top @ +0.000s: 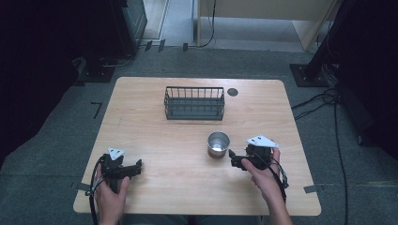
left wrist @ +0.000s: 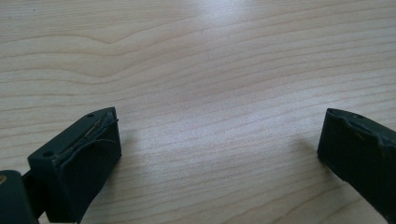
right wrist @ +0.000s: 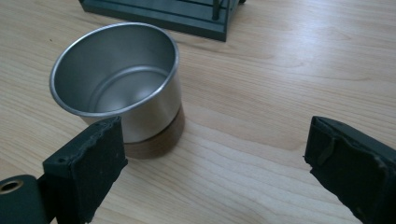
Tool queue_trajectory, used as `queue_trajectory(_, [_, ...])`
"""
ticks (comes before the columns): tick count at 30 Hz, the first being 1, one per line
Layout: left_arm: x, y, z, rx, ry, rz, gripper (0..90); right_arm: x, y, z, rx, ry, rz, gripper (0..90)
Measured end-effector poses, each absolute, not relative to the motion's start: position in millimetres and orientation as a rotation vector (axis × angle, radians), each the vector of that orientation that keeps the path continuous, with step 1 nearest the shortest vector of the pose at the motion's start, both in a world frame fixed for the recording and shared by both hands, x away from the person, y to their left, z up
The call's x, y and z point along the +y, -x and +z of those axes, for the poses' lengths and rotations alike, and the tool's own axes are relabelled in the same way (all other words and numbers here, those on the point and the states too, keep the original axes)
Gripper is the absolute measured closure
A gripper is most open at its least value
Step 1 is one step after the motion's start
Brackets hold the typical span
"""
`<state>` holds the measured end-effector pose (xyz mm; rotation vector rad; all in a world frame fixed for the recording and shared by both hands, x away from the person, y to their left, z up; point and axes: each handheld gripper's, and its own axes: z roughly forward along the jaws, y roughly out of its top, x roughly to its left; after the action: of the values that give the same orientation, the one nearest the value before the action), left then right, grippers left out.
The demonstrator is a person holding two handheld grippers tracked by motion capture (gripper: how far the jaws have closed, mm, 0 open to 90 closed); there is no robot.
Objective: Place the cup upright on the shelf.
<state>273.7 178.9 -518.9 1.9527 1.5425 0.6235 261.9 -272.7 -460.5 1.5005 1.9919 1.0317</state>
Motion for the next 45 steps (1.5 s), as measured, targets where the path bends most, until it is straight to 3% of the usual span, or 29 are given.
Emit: queue_trajectory(45, [178.9, -273.7, -518.9, 1.543, -1.953, 0.623, 0.0, -207.3, -287.1, -469.6, 2.119, -1.392, 1.035, 1.1])
